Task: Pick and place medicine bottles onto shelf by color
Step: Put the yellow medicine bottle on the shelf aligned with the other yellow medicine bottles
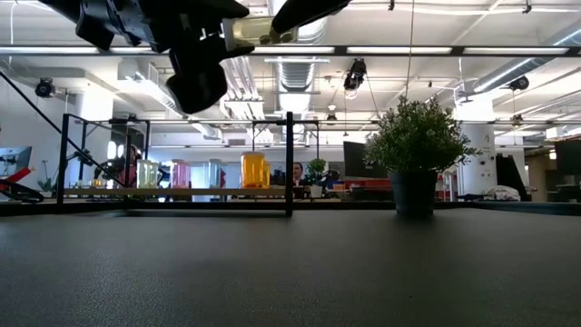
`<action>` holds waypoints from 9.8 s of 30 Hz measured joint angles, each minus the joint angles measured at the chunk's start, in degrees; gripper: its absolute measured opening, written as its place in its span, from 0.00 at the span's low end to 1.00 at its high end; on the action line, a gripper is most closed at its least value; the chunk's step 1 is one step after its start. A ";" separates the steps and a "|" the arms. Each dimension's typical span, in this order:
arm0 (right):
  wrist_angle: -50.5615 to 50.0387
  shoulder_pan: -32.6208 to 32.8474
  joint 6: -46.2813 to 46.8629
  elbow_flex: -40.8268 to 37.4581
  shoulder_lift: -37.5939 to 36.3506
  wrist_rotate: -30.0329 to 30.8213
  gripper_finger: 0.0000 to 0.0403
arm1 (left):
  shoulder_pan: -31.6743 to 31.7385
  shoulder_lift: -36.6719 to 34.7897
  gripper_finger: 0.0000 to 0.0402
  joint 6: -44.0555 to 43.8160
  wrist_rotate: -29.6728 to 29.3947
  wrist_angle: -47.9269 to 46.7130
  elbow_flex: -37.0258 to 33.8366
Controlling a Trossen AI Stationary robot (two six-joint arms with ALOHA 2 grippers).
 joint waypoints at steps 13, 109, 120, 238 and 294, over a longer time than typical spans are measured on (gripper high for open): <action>-0.03 -0.09 4.62 -0.02 -0.97 1.06 0.23 | 0.04 -0.43 0.45 3.77 -1.22 1.91 0.10; -6.54 3.82 8.93 1.05 -6.34 17.97 0.23 | 1.16 -1.80 0.29 15.43 -11.03 12.49 0.26; -6.49 3.82 8.89 1.05 -6.23 17.78 0.23 | 1.16 -1.89 0.28 16.34 -11.64 11.29 0.26; -41.83 3.69 22.43 26.62 -6.34 17.79 0.65 | 55.89 0.43 0.26 16.77 -19.52 -86.35 18.35; -41.80 3.67 22.42 26.58 -6.32 17.84 0.64 | 58.45 -1.15 0.26 16.73 -17.32 -85.19 15.78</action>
